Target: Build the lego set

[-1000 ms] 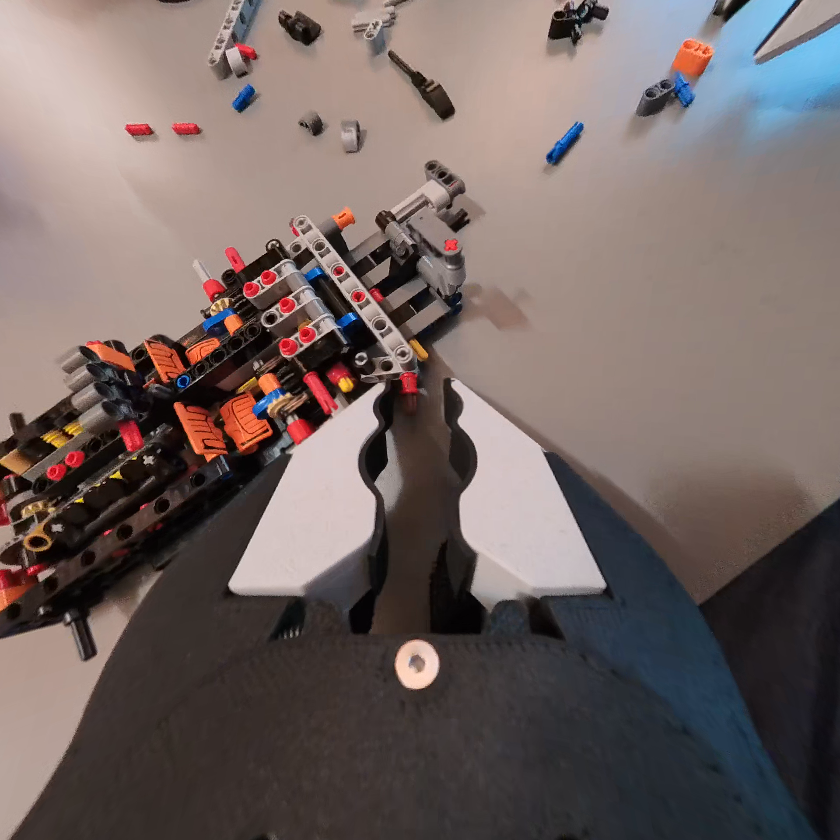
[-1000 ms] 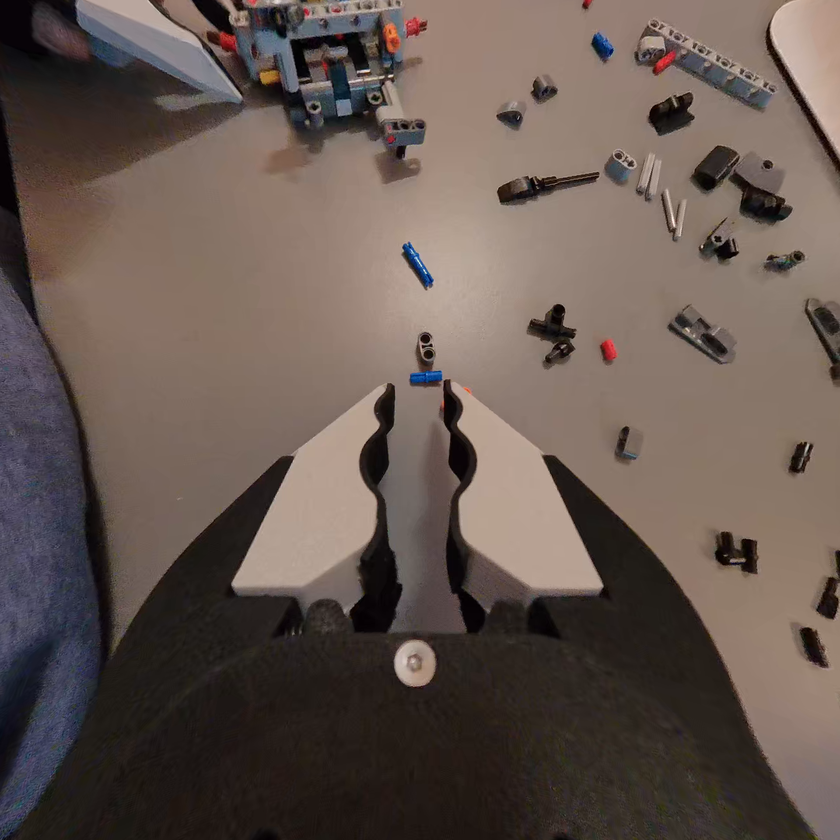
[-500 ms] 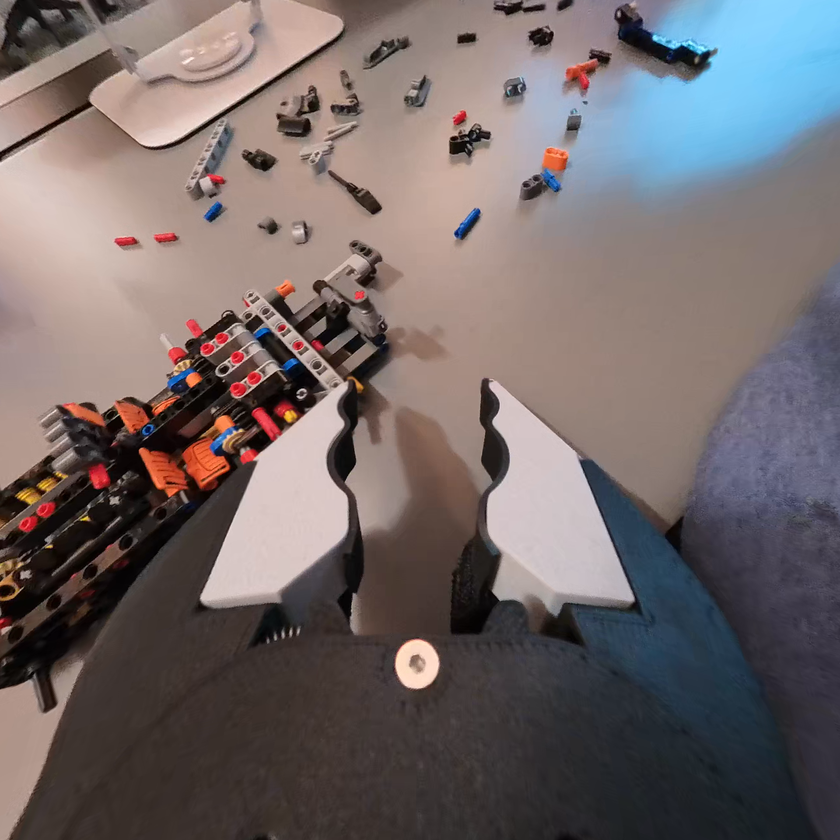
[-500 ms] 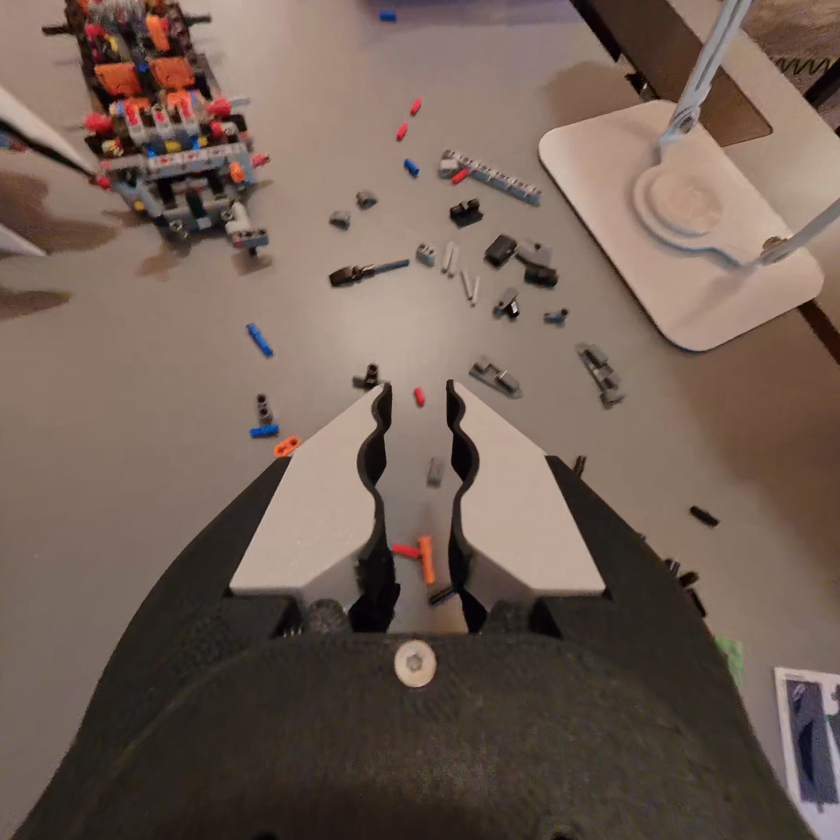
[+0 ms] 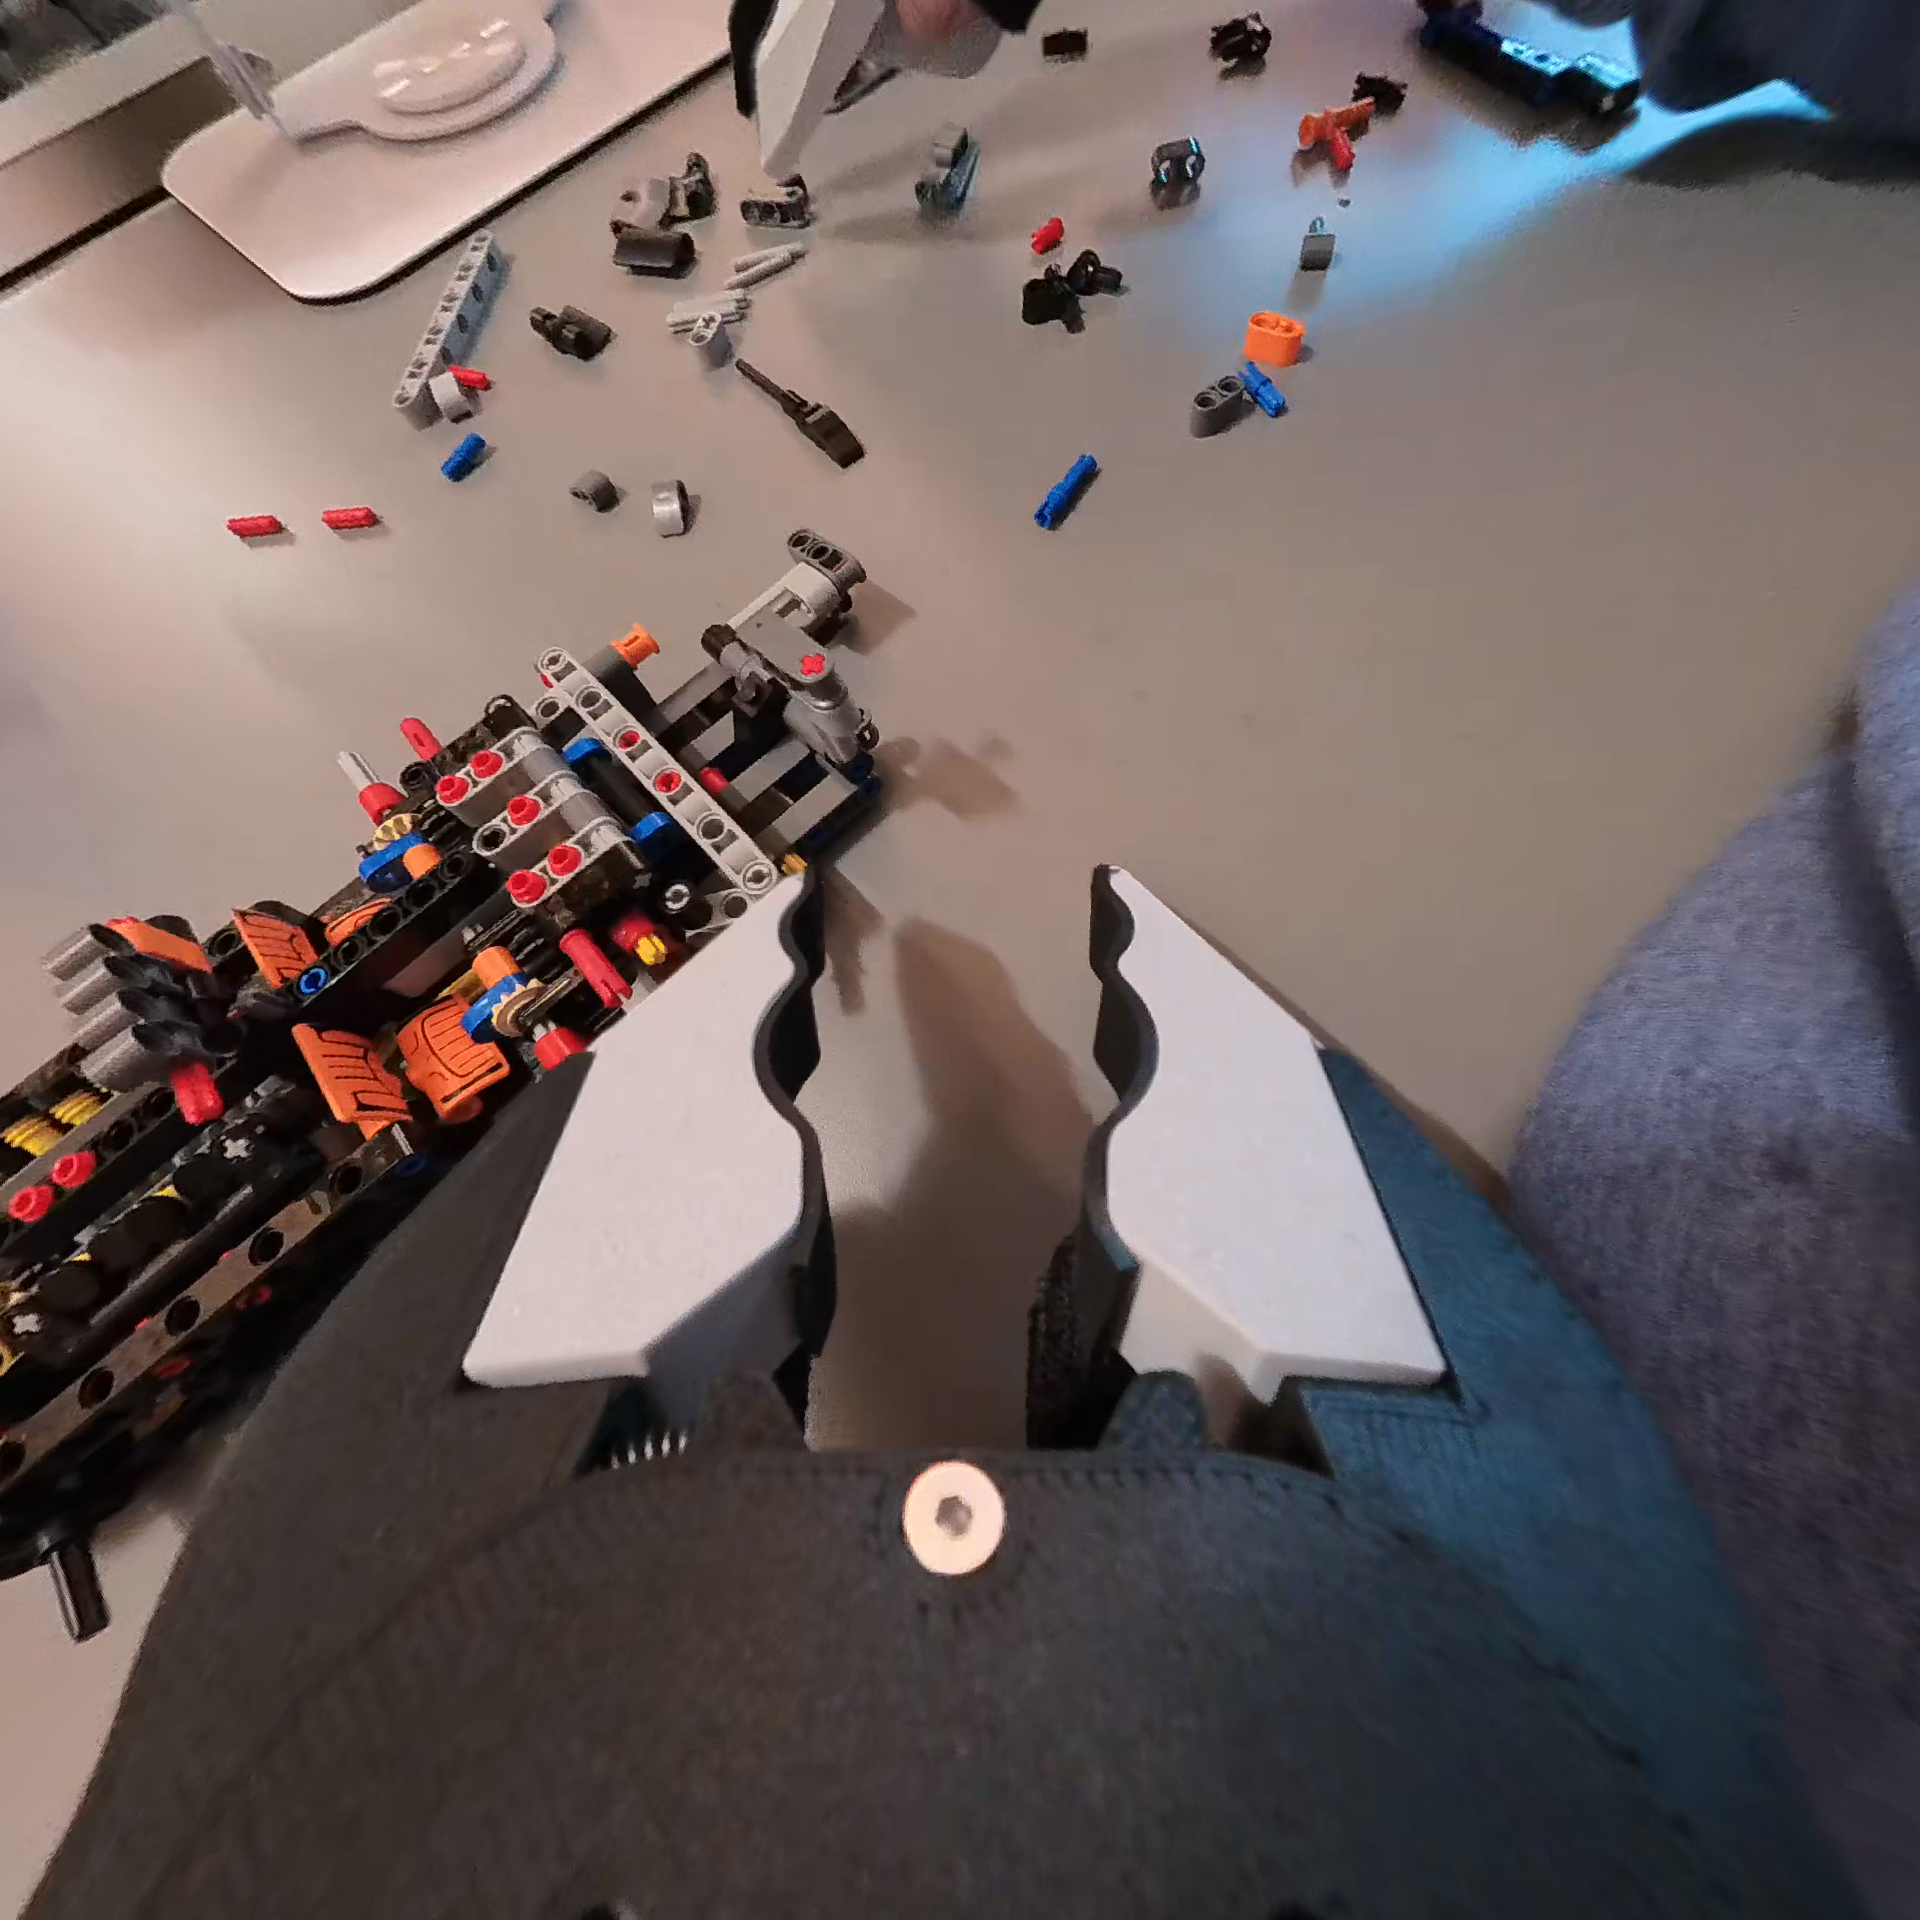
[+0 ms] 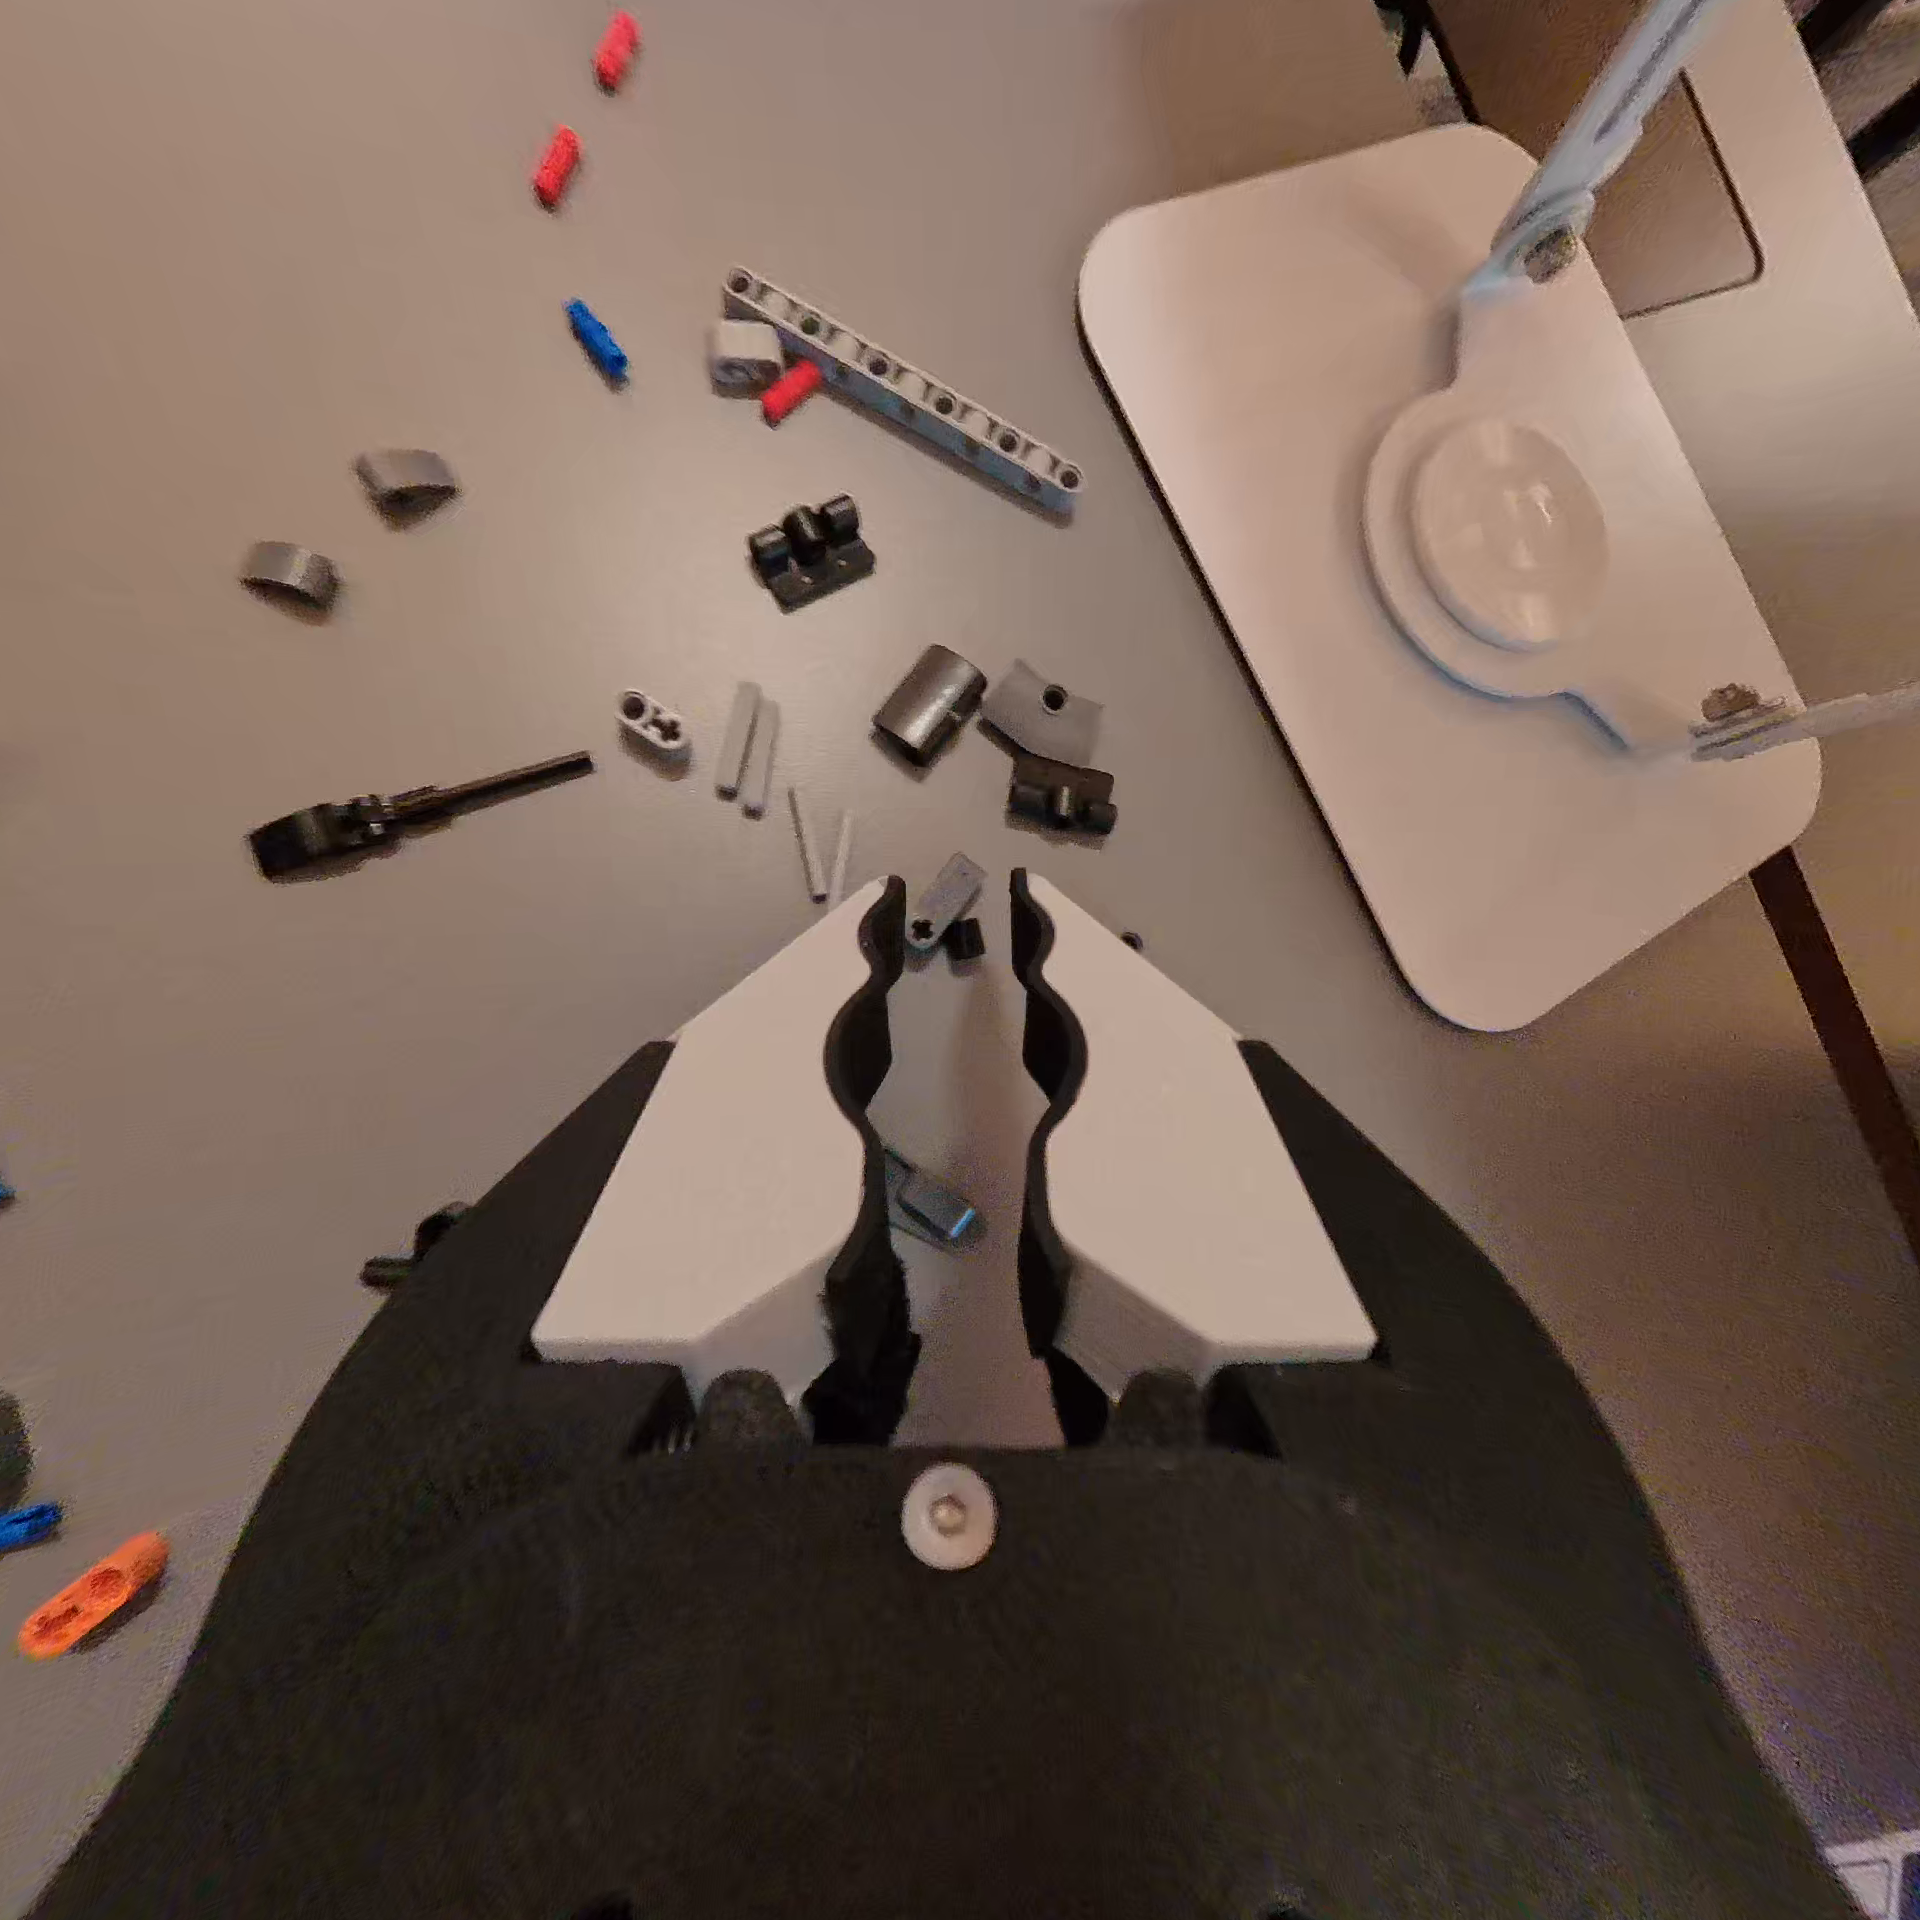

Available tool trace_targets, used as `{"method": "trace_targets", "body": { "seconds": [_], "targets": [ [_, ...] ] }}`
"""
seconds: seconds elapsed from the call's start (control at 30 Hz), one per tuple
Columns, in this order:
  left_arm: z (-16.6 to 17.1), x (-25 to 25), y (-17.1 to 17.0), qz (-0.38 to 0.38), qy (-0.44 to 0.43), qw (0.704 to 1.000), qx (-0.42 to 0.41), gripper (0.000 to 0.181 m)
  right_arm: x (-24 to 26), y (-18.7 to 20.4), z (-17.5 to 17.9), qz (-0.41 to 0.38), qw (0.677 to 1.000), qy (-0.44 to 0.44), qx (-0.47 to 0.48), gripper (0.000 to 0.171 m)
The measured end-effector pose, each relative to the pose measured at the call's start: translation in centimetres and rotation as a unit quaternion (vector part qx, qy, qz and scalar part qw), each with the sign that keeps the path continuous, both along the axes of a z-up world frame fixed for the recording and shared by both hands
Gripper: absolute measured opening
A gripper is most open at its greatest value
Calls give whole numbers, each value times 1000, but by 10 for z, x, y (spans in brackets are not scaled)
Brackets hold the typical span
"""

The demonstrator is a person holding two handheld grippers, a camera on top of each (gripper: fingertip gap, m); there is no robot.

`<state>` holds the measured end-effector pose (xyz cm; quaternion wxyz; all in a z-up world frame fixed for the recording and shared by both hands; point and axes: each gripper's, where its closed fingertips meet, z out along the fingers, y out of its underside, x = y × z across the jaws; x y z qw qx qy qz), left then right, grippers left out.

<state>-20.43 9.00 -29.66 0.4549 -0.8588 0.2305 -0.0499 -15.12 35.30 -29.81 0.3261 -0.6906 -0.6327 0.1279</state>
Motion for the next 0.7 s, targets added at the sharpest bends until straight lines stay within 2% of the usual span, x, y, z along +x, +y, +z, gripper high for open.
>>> {"method": "trace_targets", "body": {
  "seconds": [0.27, 0.43, 0.53, 0.63, 0.7],
  "targets": [
    [-1, 3, 0, -11, -4, 1000, -6, 50, -3, 1, -19, 1, 999, -18, -50, 6],
    [0, 3, 1, -10, -6, 1000, -2, 50, -4, -16, 0, 30, 997, 15, -64, 6],
    [5, 4, 0, -10, 0, 1000, 18, 49, -5, -60, 29, 82, 990, 52, -103, 6],
    [16, 12, -2, -17, -8, 999, 51, 45, -7, -129, 56, 157, 968, 91, -175, 5],
    [20, 13, -1, -15, 8, 998, 65, 44, -5, -173, 59, 200, 946, 96, -236, 6]
  ]
}}
